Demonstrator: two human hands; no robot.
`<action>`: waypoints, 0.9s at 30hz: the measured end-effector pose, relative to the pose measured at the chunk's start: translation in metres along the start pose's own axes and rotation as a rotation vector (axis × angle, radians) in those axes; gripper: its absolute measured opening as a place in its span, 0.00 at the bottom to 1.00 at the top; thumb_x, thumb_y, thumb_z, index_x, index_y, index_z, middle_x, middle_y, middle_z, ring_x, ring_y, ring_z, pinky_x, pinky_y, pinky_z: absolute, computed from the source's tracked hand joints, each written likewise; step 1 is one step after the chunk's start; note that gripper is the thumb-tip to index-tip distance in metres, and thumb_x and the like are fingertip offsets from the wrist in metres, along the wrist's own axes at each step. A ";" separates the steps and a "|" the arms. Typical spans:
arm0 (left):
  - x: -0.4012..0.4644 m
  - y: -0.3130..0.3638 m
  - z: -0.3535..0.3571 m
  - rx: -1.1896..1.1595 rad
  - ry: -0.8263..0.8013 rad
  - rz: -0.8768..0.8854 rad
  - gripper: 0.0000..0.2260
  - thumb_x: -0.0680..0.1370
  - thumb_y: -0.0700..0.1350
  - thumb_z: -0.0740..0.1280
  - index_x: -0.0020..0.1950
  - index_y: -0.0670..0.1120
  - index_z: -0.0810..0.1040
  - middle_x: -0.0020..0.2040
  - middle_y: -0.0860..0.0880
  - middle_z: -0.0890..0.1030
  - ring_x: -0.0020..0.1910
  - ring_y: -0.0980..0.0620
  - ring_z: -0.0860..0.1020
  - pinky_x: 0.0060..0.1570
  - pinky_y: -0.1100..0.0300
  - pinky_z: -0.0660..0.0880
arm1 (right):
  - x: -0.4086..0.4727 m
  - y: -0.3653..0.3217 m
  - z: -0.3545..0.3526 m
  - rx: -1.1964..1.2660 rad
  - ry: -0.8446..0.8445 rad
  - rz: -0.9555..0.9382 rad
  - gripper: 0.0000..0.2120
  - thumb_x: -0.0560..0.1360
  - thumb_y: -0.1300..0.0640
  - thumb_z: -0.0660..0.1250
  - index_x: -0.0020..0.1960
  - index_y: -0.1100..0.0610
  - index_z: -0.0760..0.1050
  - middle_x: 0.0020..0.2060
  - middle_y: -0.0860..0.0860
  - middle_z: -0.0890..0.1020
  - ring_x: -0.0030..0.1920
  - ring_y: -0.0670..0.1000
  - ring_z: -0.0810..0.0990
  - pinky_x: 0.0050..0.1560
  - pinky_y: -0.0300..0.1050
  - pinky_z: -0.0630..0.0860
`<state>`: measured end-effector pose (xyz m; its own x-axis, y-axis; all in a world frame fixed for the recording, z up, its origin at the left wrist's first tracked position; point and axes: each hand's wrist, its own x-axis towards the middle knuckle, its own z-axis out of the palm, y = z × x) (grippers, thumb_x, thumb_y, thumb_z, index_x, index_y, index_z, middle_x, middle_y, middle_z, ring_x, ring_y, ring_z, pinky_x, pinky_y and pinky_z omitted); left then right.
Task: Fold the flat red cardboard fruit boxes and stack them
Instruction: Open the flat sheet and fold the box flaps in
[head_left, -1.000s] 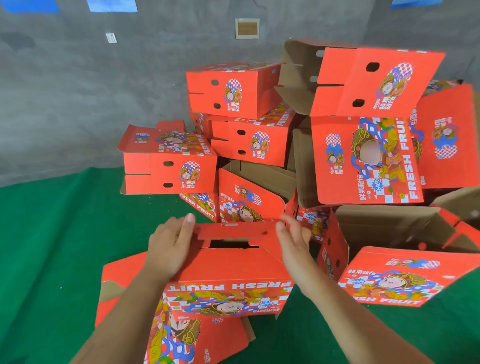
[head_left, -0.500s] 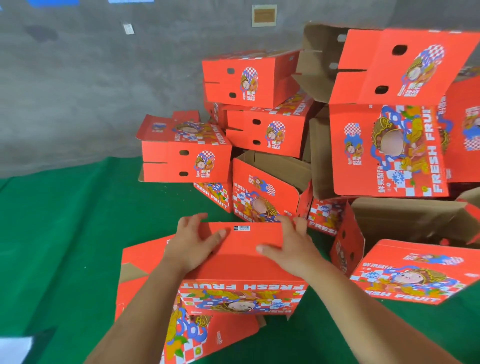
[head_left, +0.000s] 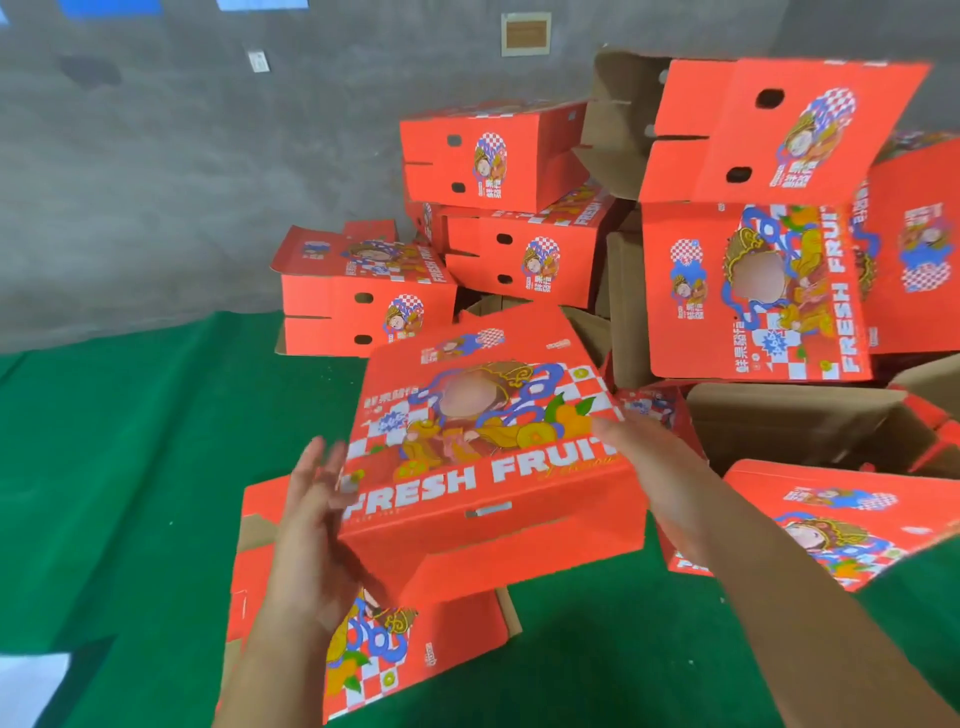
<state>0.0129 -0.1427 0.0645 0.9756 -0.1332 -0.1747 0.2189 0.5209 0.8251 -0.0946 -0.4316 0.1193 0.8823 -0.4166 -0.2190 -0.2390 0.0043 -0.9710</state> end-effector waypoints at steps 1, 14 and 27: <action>-0.004 -0.003 -0.002 0.043 -0.041 -0.080 0.26 0.74 0.36 0.63 0.71 0.52 0.75 0.66 0.47 0.82 0.58 0.46 0.84 0.54 0.46 0.80 | -0.006 -0.003 -0.002 -0.029 -0.038 -0.082 0.13 0.82 0.51 0.66 0.67 0.46 0.78 0.53 0.43 0.86 0.55 0.47 0.85 0.59 0.46 0.76; -0.047 -0.020 0.120 0.241 -0.237 0.314 0.21 0.68 0.44 0.79 0.56 0.57 0.75 0.44 0.45 0.83 0.31 0.48 0.80 0.25 0.53 0.77 | -0.011 -0.024 -0.097 -0.257 0.365 -0.536 0.29 0.80 0.63 0.67 0.75 0.41 0.69 0.57 0.63 0.74 0.56 0.60 0.76 0.63 0.59 0.75; -0.056 -0.167 0.341 0.728 -0.650 0.481 0.22 0.81 0.40 0.70 0.73 0.54 0.70 0.69 0.56 0.79 0.70 0.60 0.75 0.70 0.55 0.71 | 0.002 0.017 -0.201 -0.460 0.753 -0.391 0.48 0.69 0.48 0.70 0.82 0.60 0.55 0.79 0.68 0.51 0.81 0.65 0.51 0.79 0.54 0.50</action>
<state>-0.0846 -0.5104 0.1197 0.7129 -0.5813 0.3923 -0.4557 0.0412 0.8892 -0.1786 -0.6148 0.1214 0.4805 -0.7876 0.3858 -0.2603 -0.5481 -0.7949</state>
